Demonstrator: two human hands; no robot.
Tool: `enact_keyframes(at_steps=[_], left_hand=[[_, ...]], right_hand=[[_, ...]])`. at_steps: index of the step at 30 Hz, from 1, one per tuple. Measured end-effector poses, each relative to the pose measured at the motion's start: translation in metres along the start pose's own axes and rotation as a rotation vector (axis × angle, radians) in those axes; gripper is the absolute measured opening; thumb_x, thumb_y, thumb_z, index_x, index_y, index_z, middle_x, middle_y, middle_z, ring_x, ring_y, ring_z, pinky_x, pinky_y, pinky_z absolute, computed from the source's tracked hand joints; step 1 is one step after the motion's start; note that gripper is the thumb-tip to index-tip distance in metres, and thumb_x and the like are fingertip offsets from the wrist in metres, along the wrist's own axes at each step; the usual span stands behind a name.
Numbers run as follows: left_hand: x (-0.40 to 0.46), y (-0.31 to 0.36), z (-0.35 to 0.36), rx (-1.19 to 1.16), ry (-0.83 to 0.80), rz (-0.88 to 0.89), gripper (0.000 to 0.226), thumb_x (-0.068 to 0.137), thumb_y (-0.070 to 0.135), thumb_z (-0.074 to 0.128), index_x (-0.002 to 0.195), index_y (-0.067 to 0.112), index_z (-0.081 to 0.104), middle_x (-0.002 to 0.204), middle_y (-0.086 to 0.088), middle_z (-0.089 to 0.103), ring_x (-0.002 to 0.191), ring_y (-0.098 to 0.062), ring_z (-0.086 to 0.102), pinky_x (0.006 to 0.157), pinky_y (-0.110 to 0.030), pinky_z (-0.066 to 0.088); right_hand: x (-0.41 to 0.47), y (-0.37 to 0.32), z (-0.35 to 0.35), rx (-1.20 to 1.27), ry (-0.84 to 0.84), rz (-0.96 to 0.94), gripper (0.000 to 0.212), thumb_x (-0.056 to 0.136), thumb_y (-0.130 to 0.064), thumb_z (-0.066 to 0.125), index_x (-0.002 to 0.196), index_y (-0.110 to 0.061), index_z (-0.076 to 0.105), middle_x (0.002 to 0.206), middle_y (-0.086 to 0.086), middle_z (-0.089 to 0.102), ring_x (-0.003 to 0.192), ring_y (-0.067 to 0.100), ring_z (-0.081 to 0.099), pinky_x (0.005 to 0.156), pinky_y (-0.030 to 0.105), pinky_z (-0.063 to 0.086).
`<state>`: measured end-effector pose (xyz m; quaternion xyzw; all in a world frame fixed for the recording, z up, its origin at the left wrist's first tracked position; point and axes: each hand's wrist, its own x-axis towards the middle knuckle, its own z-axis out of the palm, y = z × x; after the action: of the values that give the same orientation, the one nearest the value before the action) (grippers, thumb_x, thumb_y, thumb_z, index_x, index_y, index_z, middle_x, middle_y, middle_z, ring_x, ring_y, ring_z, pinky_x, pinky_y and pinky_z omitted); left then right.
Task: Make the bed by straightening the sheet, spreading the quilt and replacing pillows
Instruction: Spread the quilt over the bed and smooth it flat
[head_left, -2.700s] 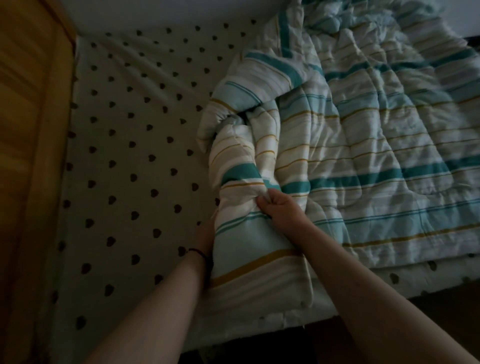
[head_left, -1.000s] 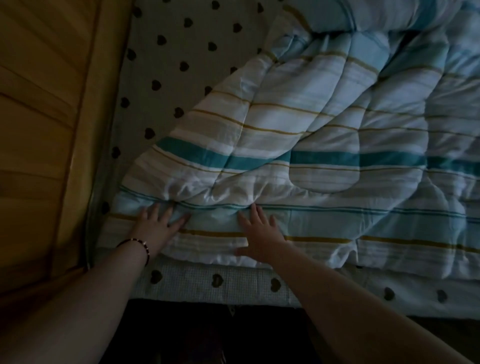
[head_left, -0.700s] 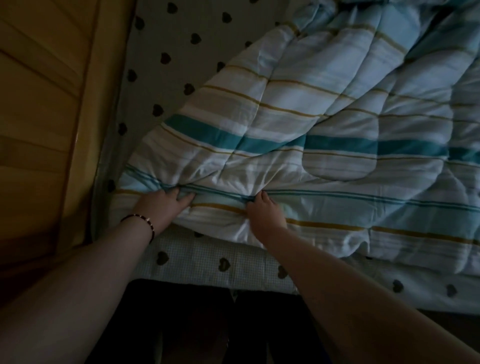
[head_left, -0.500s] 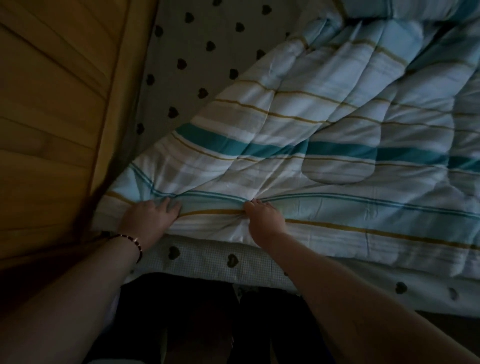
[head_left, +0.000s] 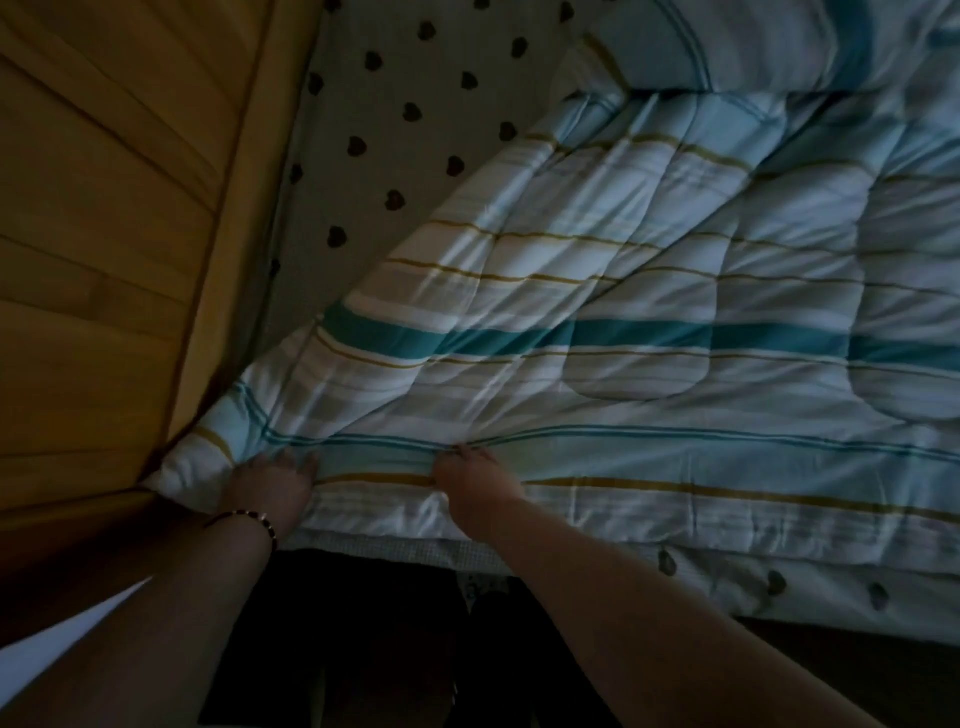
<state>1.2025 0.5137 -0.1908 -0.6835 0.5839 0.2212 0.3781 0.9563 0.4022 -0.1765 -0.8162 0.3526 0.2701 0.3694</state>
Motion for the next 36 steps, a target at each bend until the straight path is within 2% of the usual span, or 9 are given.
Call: enact_keyframes(at_steps=[2,6,9,13,23,28,31,33,36], left_hand=[[0.015,0.008,0.001,-0.09,-0.168,-0.076,0.057,0.097,0.041,0.015,0.153,0.031,0.009,0.152,-0.016,0.026,0.136,-0.036,0.033,0.108,-0.045,0.035],[0.019,0.013,-0.015,-0.042,-0.282,-0.03,0.063,0.1,0.031,0.022,0.151,0.033,-0.014,0.16,-0.017,-0.006,0.147,-0.037,0.003,0.116,-0.045,0.016],[0.015,0.03,-0.047,-0.047,-0.31,-0.036,0.055,0.103,0.031,0.026,0.154,0.02,0.011,0.158,-0.017,0.017,0.143,-0.034,0.024,0.115,-0.041,0.025],[0.015,0.076,-0.113,0.021,-0.062,0.116,0.036,0.098,0.016,0.033,0.127,0.02,0.054,0.129,-0.005,0.057,0.115,-0.025,0.057,0.093,-0.036,0.046],[0.03,0.265,-0.19,-0.185,0.335,0.689,0.047,0.091,0.005,0.043,0.136,0.019,0.047,0.136,-0.002,0.051,0.116,-0.026,0.053,0.092,-0.042,0.047],[0.045,0.348,-0.195,-0.146,0.283,0.756,0.046,0.094,0.025,0.047,0.139,0.016,0.043,0.142,-0.005,0.044,0.125,-0.027,0.045,0.102,-0.042,0.04],[0.055,0.382,-0.181,0.04,0.127,0.755,0.079,0.083,0.049,0.058,0.147,0.015,0.026,0.144,-0.005,0.034,0.127,-0.028,0.041,0.101,-0.045,0.042],[0.059,0.396,-0.171,0.129,0.099,0.758,0.089,0.079,0.043,0.067,0.147,0.011,0.021,0.139,-0.007,0.034,0.121,-0.029,0.043,0.094,-0.044,0.048],[0.06,0.406,-0.171,0.18,0.175,0.771,0.057,0.086,0.018,0.061,0.137,0.007,0.037,0.126,-0.01,0.043,0.104,-0.03,0.054,0.077,-0.042,0.052]], right_hand=[[0.0,0.012,0.004,0.018,-0.025,-0.045,0.041,0.093,-0.003,0.045,0.133,-0.013,0.049,0.142,0.011,0.046,0.133,0.031,0.042,0.112,0.042,0.033],[-0.008,0.045,-0.002,0.119,0.113,-0.062,0.05,0.095,-0.003,0.045,0.143,-0.015,0.043,0.149,0.008,0.044,0.133,0.029,0.046,0.105,0.04,0.04],[-0.023,0.077,-0.008,0.225,0.258,-0.014,0.055,0.099,-0.004,0.04,0.152,-0.019,0.034,0.16,0.001,0.031,0.145,0.021,0.032,0.114,0.035,0.031],[-0.052,0.124,-0.011,0.313,0.35,0.112,0.054,0.1,-0.006,0.038,0.152,-0.02,0.036,0.159,-0.001,0.034,0.144,0.019,0.034,0.113,0.031,0.03],[-0.131,0.258,-0.002,0.342,0.508,0.407,0.057,0.095,-0.004,0.041,0.151,-0.016,0.038,0.158,0.002,0.035,0.143,0.021,0.037,0.113,0.033,0.032],[-0.157,0.314,0.013,0.304,0.467,0.446,0.09,0.083,-0.01,0.05,0.159,-0.022,0.002,0.167,-0.004,-0.001,0.152,0.014,0.008,0.122,0.038,0.018],[-0.168,0.345,0.032,0.233,0.307,0.512,0.101,0.084,-0.024,0.055,0.156,-0.024,-0.016,0.165,-0.003,-0.017,0.152,0.014,-0.007,0.124,0.043,0.007],[-0.176,0.366,0.05,0.137,0.219,0.489,0.097,0.089,-0.034,0.058,0.158,-0.02,-0.009,0.165,0.001,-0.016,0.153,0.018,-0.003,0.123,0.041,0.008],[-0.185,0.392,0.06,0.055,0.266,0.399,0.061,0.096,-0.022,0.053,0.153,-0.016,0.029,0.167,0.0,0.005,0.151,0.017,0.017,0.12,0.036,0.018]])
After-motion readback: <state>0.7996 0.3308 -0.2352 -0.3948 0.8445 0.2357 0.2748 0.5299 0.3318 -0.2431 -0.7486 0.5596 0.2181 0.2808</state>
